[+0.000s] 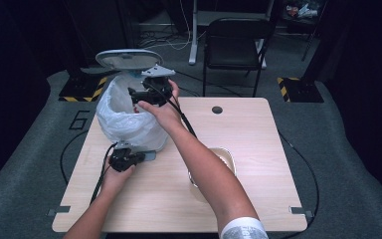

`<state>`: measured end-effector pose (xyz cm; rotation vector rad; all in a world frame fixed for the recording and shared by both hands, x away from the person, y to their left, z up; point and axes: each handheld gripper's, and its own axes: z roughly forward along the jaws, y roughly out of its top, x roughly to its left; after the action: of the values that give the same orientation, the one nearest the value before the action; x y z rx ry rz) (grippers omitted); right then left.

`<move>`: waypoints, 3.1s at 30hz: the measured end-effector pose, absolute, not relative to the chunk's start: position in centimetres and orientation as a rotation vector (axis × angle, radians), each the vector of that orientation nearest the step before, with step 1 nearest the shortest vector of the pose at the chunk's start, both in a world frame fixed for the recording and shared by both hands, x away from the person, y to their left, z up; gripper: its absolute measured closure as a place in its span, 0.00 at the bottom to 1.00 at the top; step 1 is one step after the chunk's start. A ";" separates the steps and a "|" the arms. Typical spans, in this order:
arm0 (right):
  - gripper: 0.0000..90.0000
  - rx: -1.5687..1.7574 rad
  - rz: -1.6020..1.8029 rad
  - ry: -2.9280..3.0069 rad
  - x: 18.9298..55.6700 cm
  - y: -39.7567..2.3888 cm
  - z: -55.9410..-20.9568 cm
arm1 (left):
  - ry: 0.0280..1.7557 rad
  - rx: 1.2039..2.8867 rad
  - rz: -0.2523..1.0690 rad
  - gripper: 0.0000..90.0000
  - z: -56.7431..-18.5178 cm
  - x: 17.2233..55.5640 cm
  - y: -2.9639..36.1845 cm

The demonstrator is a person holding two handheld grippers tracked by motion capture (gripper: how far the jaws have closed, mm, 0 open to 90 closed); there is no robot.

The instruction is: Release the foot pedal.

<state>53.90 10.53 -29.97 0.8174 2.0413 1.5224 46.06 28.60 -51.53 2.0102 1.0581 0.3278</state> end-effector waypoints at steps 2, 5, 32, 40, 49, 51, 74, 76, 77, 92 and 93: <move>0.17 0.827 1.493 2.061 53.9 10.7 -30.1 | 1.058 2.011 0.329 1.00 -51.5 46.0 28.6; 0.16 0.829 1.470 2.074 53.9 10.6 -30.2 | 1.058 2.011 0.331 1.00 -51.5 46.0 28.6; 0.22 0.880 1.373 2.076 53.4 9.5 -29.4 | 1.059 2.010 0.327 1.00 -51.5 46.1 28.6; 0.29 0.848 1.413 2.074 52.8 8.6 -29.0 | 1.061 1.999 0.340 1.00 -51.6 46.1 28.5; 0.35 0.839 1.422 2.074 51.3 4.4 -28.2 | 1.067 1.997 0.343 1.00 -51.6 46.0 28.5; 0.35 0.838 1.434 2.061 51.0 3.3 -28.2 | 1.062 1.997 0.348 1.00 -51.6 46.1 28.5; 0.37 0.826 1.394 1.991 45.6 -7.6 -31.2 | 1.145 1.932 0.267 0.98 -51.6 45.7 28.1; 0.37 0.846 1.386 1.988 45.4 -8.5 -31.6 | 1.139 1.930 0.265 0.90 -51.4 45.6 28.2; 0.37 0.860 1.393 1.984 45.2 -8.8 -31.7 | 1.144 1.920 0.262 0.90 -51.3 45.6 28.2; 0.36 0.943 1.365 1.947 42.7 -13.2 -34.7 | 1.136 1.890 0.257 0.68 -49.2 44.3 29.0; 0.36 0.946 1.359 1.946 42.6 -13.5 -34.9 | 1.133 1.890 0.253 0.68 -49.0 44.2 29.0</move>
<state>42.61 -13.47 -34.92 0.9465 1.9464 1.3592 44.21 29.00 -49.04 1.8902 1.1331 0.2530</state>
